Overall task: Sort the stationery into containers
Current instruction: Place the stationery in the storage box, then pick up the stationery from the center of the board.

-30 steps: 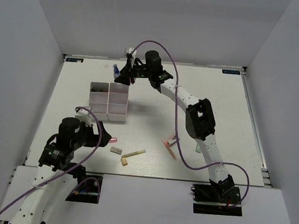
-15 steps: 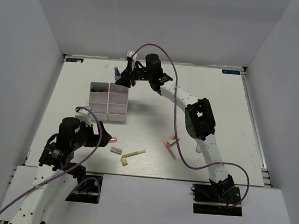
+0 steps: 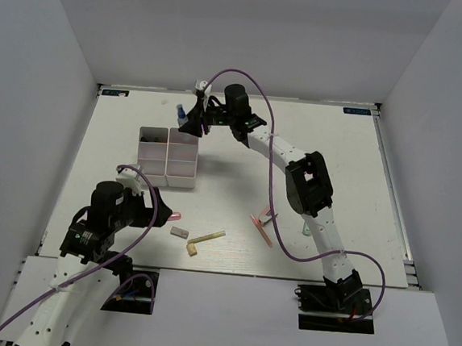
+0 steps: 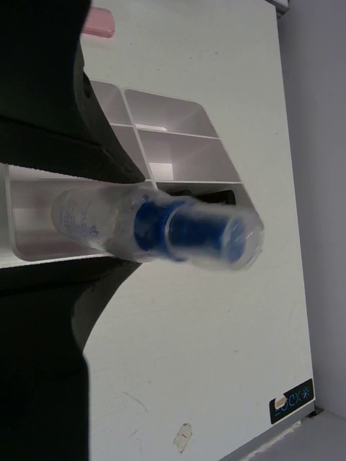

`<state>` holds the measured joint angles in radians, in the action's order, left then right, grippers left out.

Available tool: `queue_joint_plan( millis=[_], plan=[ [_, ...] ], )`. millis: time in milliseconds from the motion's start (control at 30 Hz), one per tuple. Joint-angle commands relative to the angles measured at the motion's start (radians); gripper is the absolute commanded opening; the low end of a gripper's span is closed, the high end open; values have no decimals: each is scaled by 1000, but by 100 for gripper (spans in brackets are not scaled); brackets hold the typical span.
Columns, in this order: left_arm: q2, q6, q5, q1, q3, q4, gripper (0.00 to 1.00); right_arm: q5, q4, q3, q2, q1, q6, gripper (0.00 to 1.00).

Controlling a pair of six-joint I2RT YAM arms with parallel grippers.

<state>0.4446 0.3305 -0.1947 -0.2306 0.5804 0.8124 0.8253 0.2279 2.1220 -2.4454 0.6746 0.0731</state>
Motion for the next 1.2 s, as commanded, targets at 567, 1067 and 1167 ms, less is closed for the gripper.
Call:
queue_joint_plan(
  millis=[567, 1067, 1167],
  plan=[
    [48, 28, -83, -1, 25, -4, 42, -47, 30, -122, 267, -1, -96, 2],
    [251, 651, 297, -25, -24, 105, 94, -336, -961, -655, 886, -139, 251, 10],
    [392, 809, 402, -70, 45, 198, 88, -371, -911, -834, 968, -171, 194, 0]
  ],
)
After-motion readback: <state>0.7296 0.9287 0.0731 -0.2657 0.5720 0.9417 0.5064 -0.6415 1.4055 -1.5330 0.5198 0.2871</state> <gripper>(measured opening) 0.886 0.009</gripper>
